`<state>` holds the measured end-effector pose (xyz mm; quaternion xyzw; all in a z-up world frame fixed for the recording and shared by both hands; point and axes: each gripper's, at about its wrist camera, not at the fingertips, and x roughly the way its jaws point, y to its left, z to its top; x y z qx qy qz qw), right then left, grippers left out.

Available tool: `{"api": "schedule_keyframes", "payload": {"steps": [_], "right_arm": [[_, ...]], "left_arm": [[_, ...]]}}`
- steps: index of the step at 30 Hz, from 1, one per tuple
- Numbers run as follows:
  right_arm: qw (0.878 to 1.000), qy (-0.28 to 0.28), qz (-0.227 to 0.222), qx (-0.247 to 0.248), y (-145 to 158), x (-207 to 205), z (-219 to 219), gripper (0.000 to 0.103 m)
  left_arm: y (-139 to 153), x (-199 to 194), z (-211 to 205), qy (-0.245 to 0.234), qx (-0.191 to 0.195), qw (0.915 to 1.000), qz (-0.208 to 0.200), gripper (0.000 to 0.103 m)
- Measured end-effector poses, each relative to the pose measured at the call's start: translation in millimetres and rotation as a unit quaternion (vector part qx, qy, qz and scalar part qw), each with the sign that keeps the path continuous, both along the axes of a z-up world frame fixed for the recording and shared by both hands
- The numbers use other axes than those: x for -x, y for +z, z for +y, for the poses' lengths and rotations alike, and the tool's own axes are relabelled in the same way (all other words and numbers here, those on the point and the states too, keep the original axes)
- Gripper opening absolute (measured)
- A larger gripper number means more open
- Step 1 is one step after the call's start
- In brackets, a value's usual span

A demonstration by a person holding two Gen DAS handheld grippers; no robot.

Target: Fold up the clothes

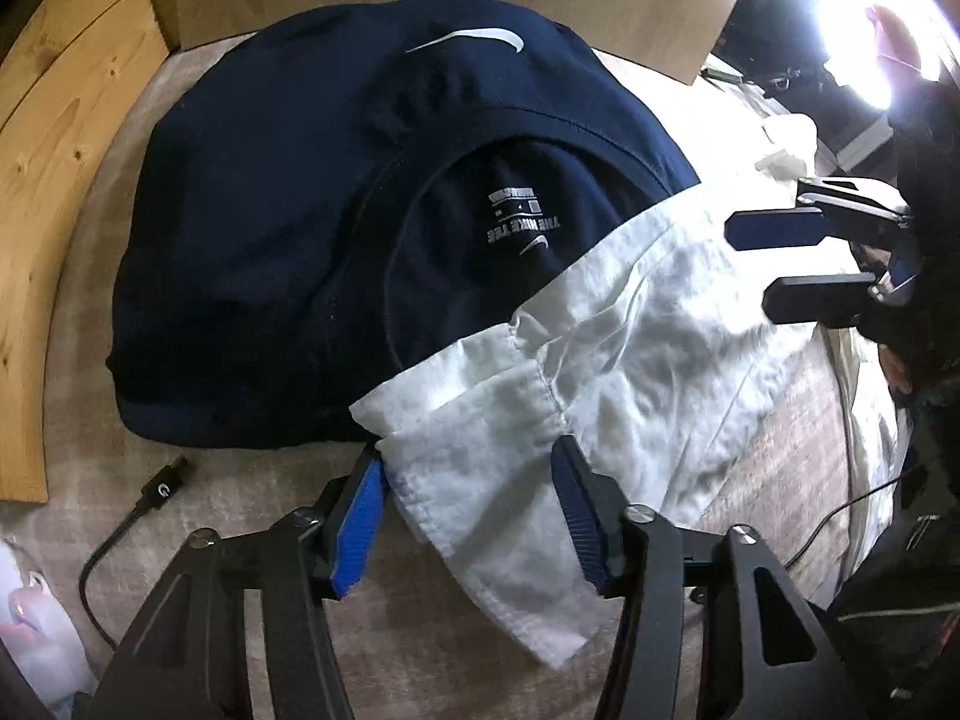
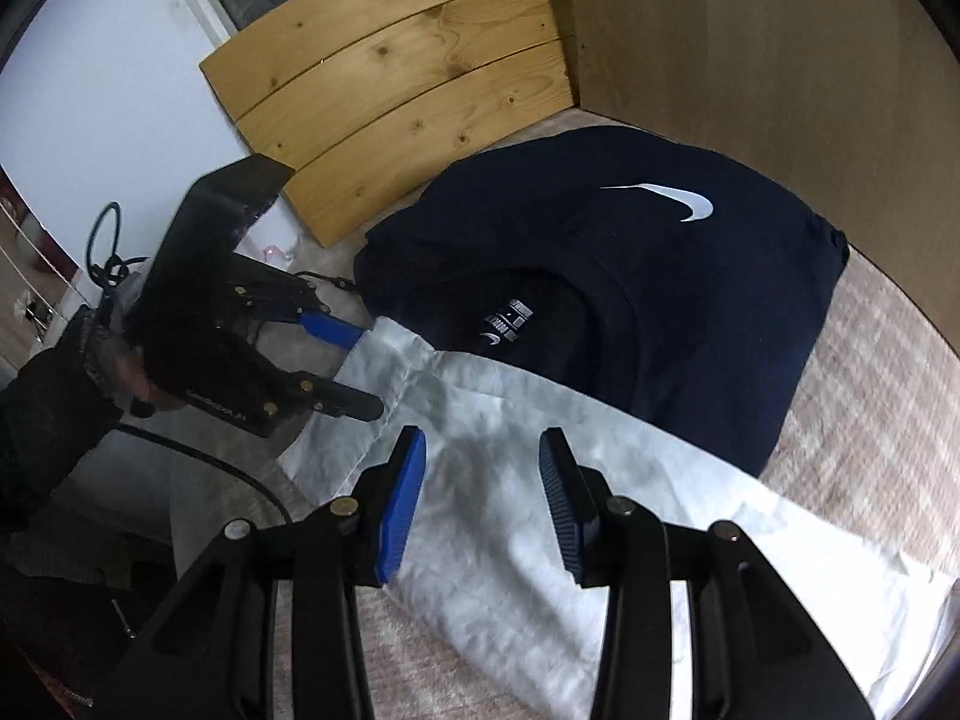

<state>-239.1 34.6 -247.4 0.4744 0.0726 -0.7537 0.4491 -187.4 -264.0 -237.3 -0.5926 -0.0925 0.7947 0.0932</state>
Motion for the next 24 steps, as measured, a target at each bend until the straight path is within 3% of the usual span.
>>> {"api": "schedule_keyframes", "payload": {"steps": [3, 6, 10, 15, 17, 24], "right_arm": [[1.000, -0.002, -0.004, -0.007, -7, 1, 3, 0.039], [1.000, -0.010, -0.016, -0.005, -15, 5, 6, 0.039], [1.000, 0.024, -0.007, 0.012, -9, 0, -5, 0.039], [0.990, 0.121, 0.053, -0.045, -6, -9, -37, 0.039], [0.986, 0.141, 0.061, -0.064, -10, -3, -45, 0.039], [0.973, 0.206, 0.065, -0.084, -18, 0, -68, 0.039]], "left_arm": [[13, -11, -4, 0.012, -0.006, 0.9998, 0.017, 0.038], [12, -14, -11, 0.022, -0.015, 0.9994, 0.021, 0.050], [5, -13, -9, 0.011, 0.009, 0.9999, 0.010, 0.048], [17, -24, -21, 0.015, 0.027, 0.9994, 0.018, 0.045], [20, -28, -28, 0.018, 0.024, 0.9993, 0.019, 0.036], [31, -41, -44, 0.026, 0.014, 0.9990, 0.034, 0.023]]}}
